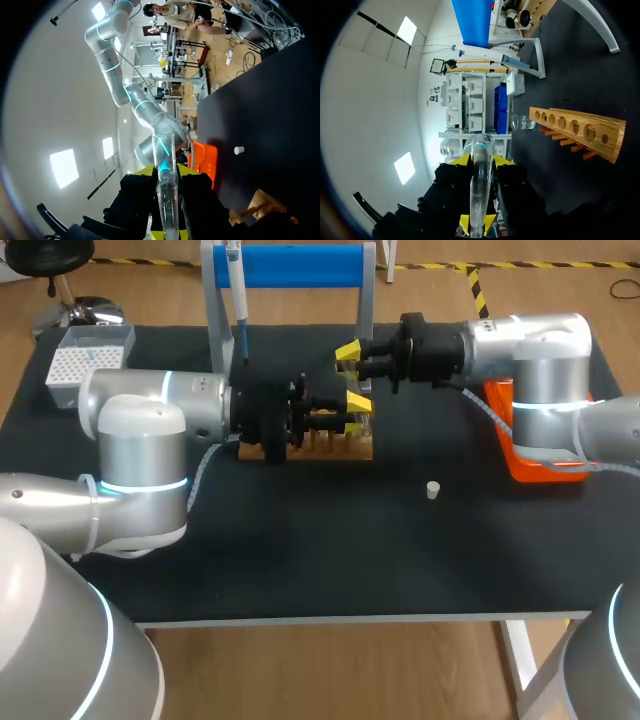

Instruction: Invert the test tube, pick up the pipette, mount the tip to pipette, aspirate from beaker and dispense into the tube, eject the tip, return the pipette, and cap with the stopper.

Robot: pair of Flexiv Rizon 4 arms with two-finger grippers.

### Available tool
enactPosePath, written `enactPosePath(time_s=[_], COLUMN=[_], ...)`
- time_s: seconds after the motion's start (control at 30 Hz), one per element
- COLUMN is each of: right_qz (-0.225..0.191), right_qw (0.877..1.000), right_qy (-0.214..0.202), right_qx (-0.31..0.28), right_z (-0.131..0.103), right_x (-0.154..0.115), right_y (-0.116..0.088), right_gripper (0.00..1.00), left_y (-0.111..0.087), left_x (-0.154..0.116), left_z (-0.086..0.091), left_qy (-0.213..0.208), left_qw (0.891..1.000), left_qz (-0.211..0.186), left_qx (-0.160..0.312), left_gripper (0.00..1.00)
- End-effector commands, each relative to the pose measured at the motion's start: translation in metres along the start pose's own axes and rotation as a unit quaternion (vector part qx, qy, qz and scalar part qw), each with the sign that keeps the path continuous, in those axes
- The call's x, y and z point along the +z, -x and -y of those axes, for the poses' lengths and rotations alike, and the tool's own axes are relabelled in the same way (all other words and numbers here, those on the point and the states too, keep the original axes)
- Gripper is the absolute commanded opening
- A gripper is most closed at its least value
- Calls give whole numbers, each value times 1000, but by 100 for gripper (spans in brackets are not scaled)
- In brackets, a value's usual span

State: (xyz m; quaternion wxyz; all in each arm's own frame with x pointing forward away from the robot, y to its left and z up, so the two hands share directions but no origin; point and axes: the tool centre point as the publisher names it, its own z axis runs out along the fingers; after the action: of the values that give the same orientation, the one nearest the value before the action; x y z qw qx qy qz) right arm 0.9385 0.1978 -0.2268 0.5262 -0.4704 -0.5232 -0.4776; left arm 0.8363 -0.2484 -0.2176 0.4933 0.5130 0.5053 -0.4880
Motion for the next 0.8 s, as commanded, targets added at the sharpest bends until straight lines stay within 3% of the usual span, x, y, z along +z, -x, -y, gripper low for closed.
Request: enactPosePath(time_s=[0.03,0.8], right_qz=[1,1], right_qw=[1000,1000], right_qy=[-1,-1], right_qx=[0,0], right_z=[1,1], right_x=[-1,-1], right_y=[1,1], right_gripper=[100,100], left_y=[2,2], left_x=[-1,-2], left_z=[-1,-1], left_qy=[-2,-6], left_qw=[1000,1000], left_qz=[0,-9], left_qx=[1,-5], left_gripper=[0,0])
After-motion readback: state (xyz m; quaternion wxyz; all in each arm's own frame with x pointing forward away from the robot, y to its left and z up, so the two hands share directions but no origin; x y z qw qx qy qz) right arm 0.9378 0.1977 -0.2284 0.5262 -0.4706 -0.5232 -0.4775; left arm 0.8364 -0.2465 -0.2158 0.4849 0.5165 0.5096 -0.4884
